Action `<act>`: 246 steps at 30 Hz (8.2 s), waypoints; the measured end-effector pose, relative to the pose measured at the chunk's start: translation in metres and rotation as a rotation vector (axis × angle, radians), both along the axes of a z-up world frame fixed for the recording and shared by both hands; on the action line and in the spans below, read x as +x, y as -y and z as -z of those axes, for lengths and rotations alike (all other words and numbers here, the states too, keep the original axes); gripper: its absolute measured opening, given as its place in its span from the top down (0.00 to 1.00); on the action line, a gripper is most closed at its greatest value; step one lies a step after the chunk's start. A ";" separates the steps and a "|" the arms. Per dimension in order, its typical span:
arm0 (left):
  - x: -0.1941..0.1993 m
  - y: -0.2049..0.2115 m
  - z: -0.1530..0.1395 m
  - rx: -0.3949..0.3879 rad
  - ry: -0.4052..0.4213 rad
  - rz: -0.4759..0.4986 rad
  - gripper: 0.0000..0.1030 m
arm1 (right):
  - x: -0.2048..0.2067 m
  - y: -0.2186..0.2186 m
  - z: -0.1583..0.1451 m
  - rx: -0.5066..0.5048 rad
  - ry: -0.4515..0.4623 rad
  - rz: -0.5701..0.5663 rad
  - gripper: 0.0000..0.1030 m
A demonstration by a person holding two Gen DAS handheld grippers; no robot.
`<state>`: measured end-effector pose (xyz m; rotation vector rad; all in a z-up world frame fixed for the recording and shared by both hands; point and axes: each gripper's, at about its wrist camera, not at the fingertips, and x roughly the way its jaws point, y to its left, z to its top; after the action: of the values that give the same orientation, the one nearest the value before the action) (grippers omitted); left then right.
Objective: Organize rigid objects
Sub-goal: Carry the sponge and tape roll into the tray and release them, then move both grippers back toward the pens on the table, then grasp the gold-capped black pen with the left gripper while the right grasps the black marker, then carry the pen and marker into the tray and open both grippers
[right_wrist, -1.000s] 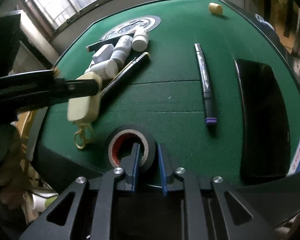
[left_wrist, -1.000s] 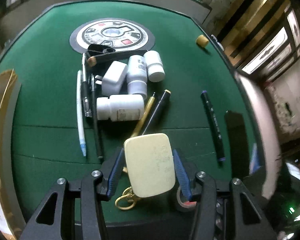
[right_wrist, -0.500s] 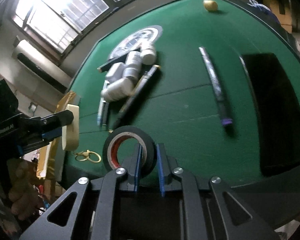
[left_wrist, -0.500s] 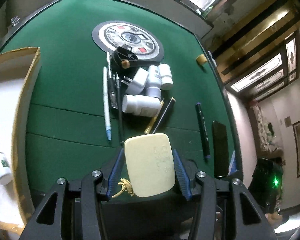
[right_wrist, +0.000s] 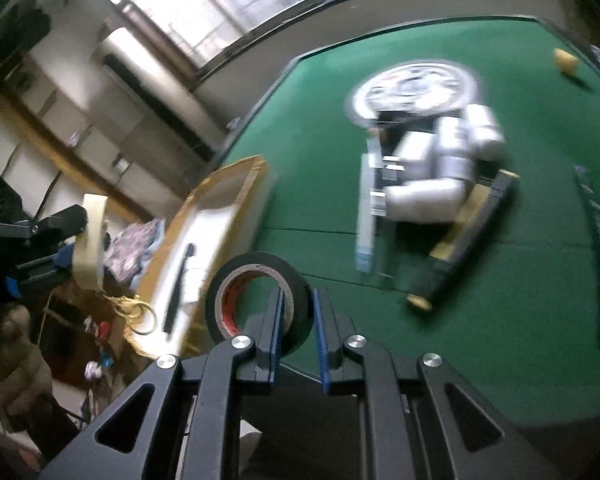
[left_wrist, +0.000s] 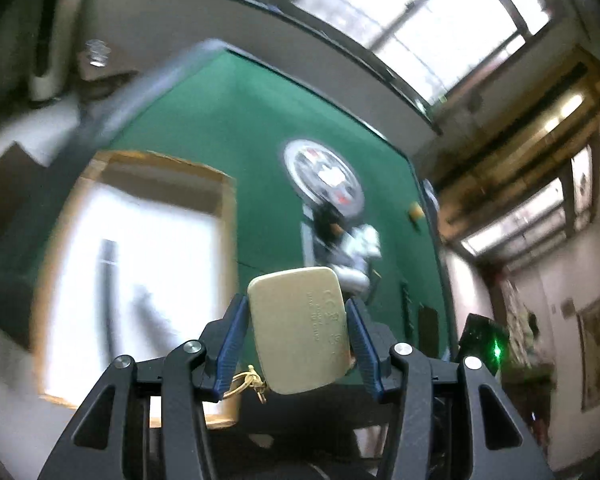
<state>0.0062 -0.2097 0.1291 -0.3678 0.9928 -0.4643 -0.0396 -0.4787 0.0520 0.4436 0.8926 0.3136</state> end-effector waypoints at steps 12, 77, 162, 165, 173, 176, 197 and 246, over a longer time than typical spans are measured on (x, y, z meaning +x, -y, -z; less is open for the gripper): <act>0.025 -0.084 0.061 0.177 -0.146 -0.115 0.49 | 0.060 -0.101 -0.012 -0.047 0.020 -0.154 0.86; -0.050 0.190 0.057 0.272 0.174 0.248 0.29 | -0.051 0.127 0.010 -0.062 0.017 0.233 0.63; 0.019 0.297 0.150 0.329 -0.034 0.410 0.86 | -0.028 0.169 0.058 -0.144 -0.178 0.438 0.85; 0.015 0.289 0.143 0.270 -0.055 0.415 0.86 | -0.035 0.172 0.055 -0.078 -0.158 0.455 0.85; 0.003 0.268 0.123 0.163 -0.100 0.430 0.86 | -0.046 0.163 0.037 0.043 -0.107 0.448 0.85; 0.002 0.254 0.116 0.123 -0.118 0.423 0.86 | -0.050 0.152 0.027 0.068 -0.065 0.419 0.85; -0.004 0.119 0.080 -0.047 -0.100 0.210 0.86 | -0.011 0.029 0.006 0.050 -0.016 0.097 0.85; 0.141 -0.057 0.144 0.153 -0.243 -0.172 0.84 | 0.170 -0.171 0.043 -0.170 -0.188 -0.201 0.85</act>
<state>0.1476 -0.1528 -0.0149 -0.3741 1.2128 -0.1887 0.1306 -0.3077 0.0092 0.2286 1.1414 0.3806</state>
